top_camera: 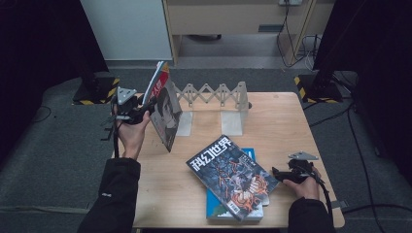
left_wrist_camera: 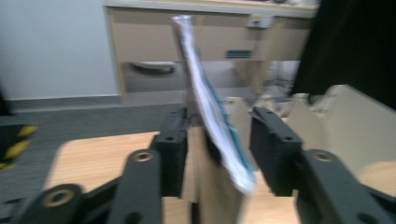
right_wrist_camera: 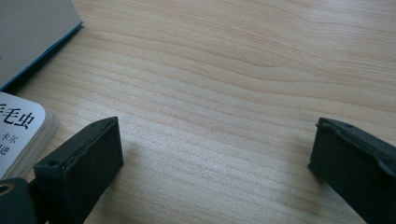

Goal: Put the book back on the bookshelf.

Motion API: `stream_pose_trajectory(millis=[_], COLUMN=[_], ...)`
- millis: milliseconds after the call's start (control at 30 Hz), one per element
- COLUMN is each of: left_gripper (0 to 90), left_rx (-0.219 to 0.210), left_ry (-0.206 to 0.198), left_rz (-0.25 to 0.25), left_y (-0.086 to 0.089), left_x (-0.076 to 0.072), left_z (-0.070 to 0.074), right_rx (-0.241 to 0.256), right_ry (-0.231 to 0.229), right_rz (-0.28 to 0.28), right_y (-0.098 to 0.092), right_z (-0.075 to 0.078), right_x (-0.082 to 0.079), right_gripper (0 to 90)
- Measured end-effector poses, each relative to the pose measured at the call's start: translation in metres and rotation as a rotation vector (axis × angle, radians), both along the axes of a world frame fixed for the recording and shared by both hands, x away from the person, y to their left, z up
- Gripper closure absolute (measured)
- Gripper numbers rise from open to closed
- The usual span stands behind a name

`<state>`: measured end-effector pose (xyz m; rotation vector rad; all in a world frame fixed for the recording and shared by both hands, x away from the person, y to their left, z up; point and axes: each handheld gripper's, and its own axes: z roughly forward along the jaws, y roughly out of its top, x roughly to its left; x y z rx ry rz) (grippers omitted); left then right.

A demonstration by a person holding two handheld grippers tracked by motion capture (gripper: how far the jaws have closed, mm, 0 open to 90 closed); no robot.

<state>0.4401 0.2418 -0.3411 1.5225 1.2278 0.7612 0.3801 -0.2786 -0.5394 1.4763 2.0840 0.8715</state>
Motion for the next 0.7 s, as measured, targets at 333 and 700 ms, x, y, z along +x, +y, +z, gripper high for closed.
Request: stream_pose_trajectory(millis=[333,700], left_gripper=[45.1,39.4], left_rx=[0.021,-0.028], left_ry=[0.010,0.044], left_rz=[-0.030,-0.085], left_y=[0.006,0.013], left_x=[-0.024,-0.053], left_z=[0.000,-0.022], right_rx=[0.000,0.002], right_ry=[0.008,0.011], right_rz=[0.011,0.010], right_y=[0.000,0.000], right_z=[0.000,0.000], right_x=[0.000,0.001], right_gripper=[1.1,0.8])
